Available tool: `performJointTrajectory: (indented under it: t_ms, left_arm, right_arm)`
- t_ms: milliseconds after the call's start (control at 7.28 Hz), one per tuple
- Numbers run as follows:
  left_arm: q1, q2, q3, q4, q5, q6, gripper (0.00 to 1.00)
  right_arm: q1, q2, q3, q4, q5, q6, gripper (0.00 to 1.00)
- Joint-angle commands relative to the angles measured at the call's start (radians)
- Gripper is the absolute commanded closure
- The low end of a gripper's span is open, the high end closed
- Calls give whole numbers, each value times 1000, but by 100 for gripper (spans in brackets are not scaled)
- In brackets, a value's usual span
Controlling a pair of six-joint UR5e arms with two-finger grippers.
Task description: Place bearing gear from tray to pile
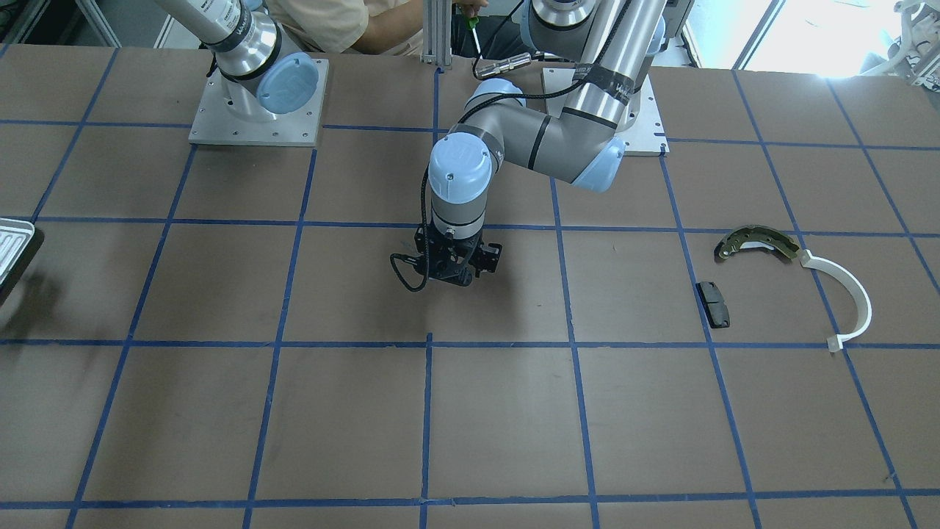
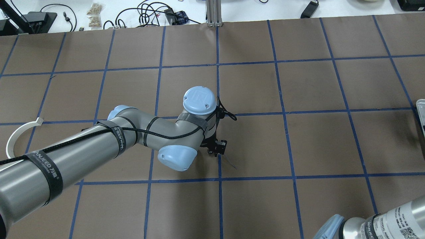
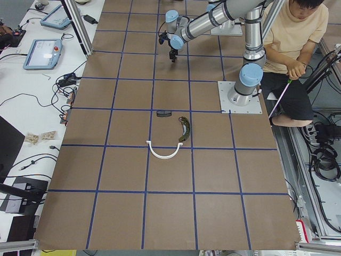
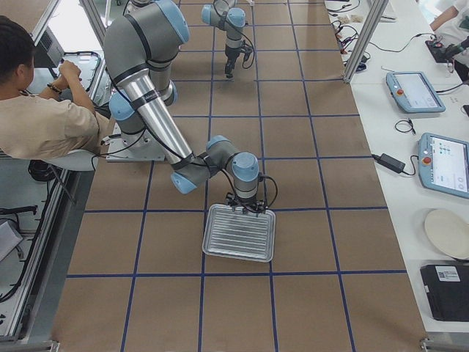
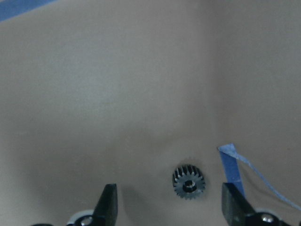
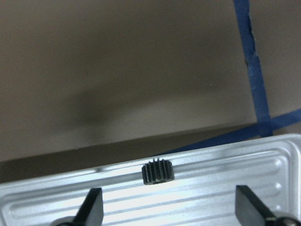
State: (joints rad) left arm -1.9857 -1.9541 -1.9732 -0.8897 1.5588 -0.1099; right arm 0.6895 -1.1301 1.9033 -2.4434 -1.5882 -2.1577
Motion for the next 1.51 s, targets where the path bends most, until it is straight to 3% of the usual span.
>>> performJointTrajectory:
  t_ms: [0, 137, 549, 824, 1099, 1374]
  left_arm:
    - [1, -11, 7, 0, -23, -16, 78]
    - [1, -12, 7, -2, -46, -17, 100]
    - [43, 23, 42, -34, -31, 7, 100]
    - [222, 59, 121, -209, 9, 125, 100]
    - [477, 89, 223, -410, 109, 334, 100]
    - [698, 96, 217, -411, 162, 520, 100]
  right_arm:
    - [-1, 1, 6, 6, 2, -1, 1]
    - [-1, 1, 6, 9, 2, 1, 9]
    - [-1, 1, 8, 12, 0, 4, 28]
    - [1, 1, 8, 14, 0, 6, 38]
    - [-1, 1, 8, 20, 0, 6, 49]
    - [-1, 0, 8, 20, -6, 15, 78]
